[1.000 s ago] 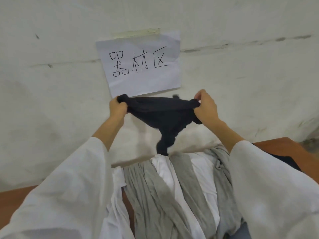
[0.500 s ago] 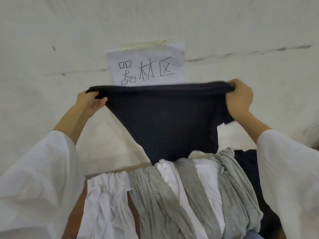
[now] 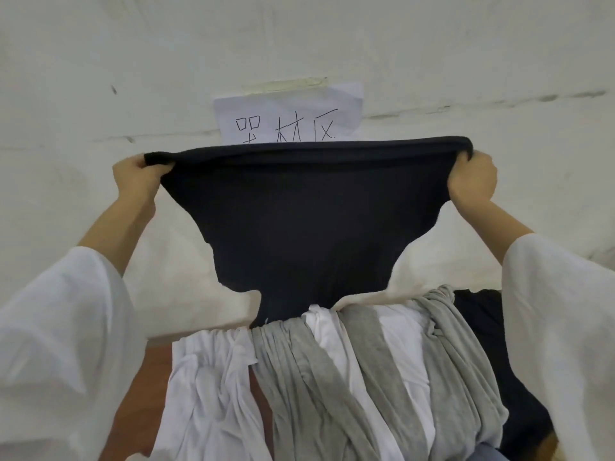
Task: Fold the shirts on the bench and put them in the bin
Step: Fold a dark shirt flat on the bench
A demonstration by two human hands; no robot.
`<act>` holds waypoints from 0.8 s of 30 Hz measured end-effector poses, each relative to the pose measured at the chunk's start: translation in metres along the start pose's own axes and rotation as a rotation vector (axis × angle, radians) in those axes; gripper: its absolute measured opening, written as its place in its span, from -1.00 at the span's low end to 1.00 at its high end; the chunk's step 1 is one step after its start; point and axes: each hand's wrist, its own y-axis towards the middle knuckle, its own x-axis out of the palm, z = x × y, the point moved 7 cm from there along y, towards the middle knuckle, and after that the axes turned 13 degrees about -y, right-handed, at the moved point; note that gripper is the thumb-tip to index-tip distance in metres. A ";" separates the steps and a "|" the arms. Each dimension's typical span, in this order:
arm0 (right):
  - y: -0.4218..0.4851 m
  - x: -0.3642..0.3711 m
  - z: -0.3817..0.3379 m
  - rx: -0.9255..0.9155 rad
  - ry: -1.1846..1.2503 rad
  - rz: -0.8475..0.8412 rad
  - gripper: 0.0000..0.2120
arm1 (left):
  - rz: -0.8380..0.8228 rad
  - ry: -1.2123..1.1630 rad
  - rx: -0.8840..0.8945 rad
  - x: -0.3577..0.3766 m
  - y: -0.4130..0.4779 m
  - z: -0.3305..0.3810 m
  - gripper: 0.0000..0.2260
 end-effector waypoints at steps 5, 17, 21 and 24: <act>0.001 0.034 -0.006 0.080 0.191 -0.380 -0.84 | -0.210 0.132 -0.219 0.012 0.001 -0.019 -0.84; -0.032 0.015 0.032 0.238 0.734 -0.458 -0.77 | -0.226 -0.283 -0.377 -0.013 -0.047 -0.039 -0.82; -0.096 -0.019 0.089 0.191 0.685 -0.647 -0.51 | -0.260 -0.187 -0.381 -0.052 -0.143 -0.050 -0.78; -0.168 -0.032 0.154 0.077 0.397 -0.840 -0.81 | -0.387 -0.077 -0.581 -0.092 -0.238 -0.110 -0.79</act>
